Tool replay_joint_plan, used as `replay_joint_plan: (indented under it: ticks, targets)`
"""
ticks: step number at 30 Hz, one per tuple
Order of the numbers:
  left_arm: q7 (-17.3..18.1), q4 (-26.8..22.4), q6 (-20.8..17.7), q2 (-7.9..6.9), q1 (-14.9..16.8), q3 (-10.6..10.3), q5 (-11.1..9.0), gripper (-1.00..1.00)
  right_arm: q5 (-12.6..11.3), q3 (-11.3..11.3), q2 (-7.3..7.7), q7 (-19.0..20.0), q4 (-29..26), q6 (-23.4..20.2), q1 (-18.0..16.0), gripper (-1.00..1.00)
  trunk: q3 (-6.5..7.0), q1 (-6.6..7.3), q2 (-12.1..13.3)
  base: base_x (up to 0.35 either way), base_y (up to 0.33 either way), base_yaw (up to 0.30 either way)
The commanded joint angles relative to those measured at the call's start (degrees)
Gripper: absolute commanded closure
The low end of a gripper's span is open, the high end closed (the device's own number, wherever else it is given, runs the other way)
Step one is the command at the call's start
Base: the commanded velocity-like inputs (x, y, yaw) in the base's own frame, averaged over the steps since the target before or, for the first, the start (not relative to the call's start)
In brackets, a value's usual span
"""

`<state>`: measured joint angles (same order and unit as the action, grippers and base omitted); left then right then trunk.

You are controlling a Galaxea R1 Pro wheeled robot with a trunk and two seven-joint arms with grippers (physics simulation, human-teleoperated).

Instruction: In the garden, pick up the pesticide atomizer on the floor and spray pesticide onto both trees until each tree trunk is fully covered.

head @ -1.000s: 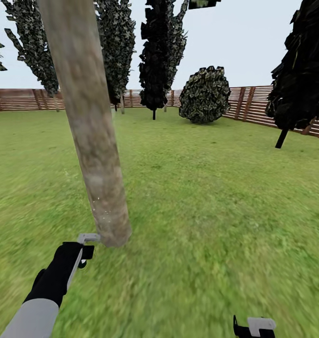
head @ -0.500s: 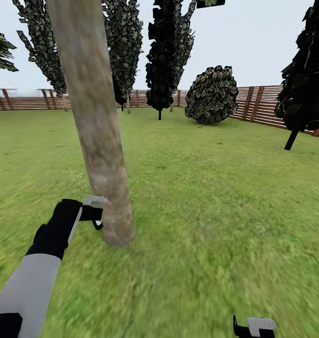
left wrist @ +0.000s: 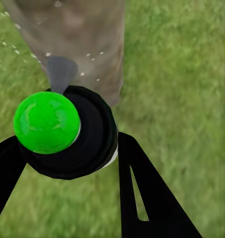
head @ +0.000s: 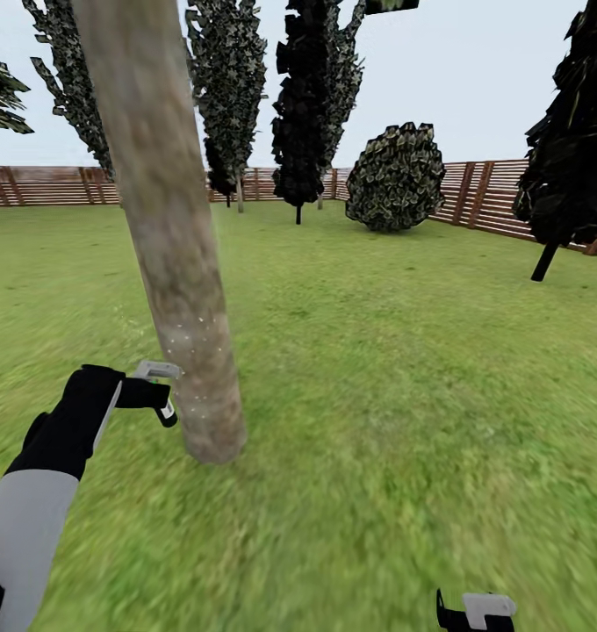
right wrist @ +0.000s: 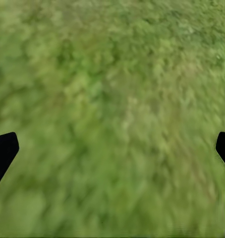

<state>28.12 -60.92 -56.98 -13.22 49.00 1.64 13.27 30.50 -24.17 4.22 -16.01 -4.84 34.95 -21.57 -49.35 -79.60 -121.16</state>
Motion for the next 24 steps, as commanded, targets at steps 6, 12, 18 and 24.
replay_joint_plan:
  ticks: [6, 12, 18, 24]
  targets:
    - [0.29, -0.07, -0.15, -0.06, -0.01, 0.03, 0.70, 1.00, 0.61, -0.27, 0.00, -0.34, 0.09, 0.12, -0.05, -1.00, -0.06, 0.01, -0.02, 0.006, -0.272, 0.178]
    - [0.33, -0.07, -0.21, -0.13, -0.04, 0.11, 0.70, 1.00, 0.61, -0.27, 0.00, -0.34, 0.09, 0.12, -0.05, -1.00, -0.06, 0.01, -0.02, -0.017, -0.271, 0.276]
    - [0.27, -0.07, -0.17, -0.56, -0.29, 0.11, 0.95, 1.00, 0.61, -0.27, 0.00, -0.34, 0.09, 0.12, -0.05, -1.00, -0.06, 0.01, -0.02, 0.262, -0.120, 0.168]
    - [0.10, -0.07, -0.15, -0.49, -0.79, -0.02, 4.77, 1.00, 0.61, -0.27, 0.00, -0.34, 0.09, 0.12, -0.05, -1.00, -0.06, 0.01, -0.02, 0.332, -0.006, 0.006]
